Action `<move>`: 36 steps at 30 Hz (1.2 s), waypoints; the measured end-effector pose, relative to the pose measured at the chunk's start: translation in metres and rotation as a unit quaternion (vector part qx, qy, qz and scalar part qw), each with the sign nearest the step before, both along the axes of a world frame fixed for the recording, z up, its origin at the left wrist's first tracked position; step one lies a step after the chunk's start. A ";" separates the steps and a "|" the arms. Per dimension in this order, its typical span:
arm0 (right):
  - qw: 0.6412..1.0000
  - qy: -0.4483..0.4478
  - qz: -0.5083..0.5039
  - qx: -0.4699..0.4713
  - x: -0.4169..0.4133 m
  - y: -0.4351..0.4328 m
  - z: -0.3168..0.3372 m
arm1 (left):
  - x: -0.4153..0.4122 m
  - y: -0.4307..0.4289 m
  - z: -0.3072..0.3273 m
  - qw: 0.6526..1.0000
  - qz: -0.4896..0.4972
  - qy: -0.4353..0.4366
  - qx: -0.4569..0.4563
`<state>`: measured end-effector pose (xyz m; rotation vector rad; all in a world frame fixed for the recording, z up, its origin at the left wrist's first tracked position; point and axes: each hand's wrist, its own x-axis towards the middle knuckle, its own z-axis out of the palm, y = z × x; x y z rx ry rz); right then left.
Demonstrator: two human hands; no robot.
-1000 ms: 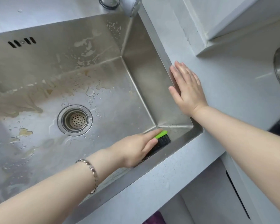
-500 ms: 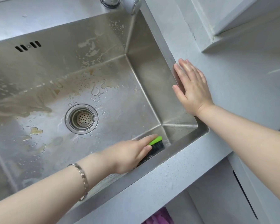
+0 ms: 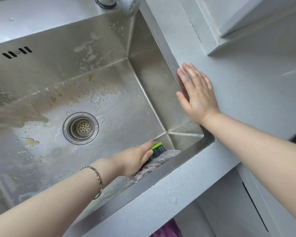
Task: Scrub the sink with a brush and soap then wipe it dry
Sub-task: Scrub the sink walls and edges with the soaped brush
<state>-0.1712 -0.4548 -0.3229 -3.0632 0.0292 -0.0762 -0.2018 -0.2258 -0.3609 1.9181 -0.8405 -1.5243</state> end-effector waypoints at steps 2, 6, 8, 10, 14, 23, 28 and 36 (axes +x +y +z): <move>1.000 -0.004 0.000 0.002 0.001 0.000 0.000 | 0.001 -0.002 -0.003 1.000 -0.005 -0.012 0.020; 1.000 -0.010 0.003 -0.002 0.000 0.000 -0.001 | 0.004 -0.030 0.016 0.996 -0.019 -0.057 -0.071; 1.000 -0.012 0.004 0.002 0.000 0.000 -0.001 | 0.009 -0.025 0.002 0.999 -0.025 -0.025 -0.010; 1.000 -0.017 0.004 0.004 0.001 0.000 -0.001 | 0.010 -0.021 -0.005 0.998 -0.035 -0.032 0.037; 1.000 -0.025 0.007 0.004 0.000 0.000 -0.002 | 0.008 -0.037 0.019 0.994 -0.035 -0.065 -0.084; 0.999 -0.042 0.012 0.016 0.001 -0.002 -0.006 | 0.008 -0.052 0.011 0.995 -0.019 -0.064 -0.078; 0.999 -0.039 0.008 0.011 0.000 -0.003 -0.004 | 0.009 -0.045 -0.004 0.997 -0.028 -0.071 -0.019; 0.999 -0.042 0.008 0.009 0.001 -0.003 -0.004 | 0.010 -0.060 -0.006 0.995 -0.022 -0.085 -0.043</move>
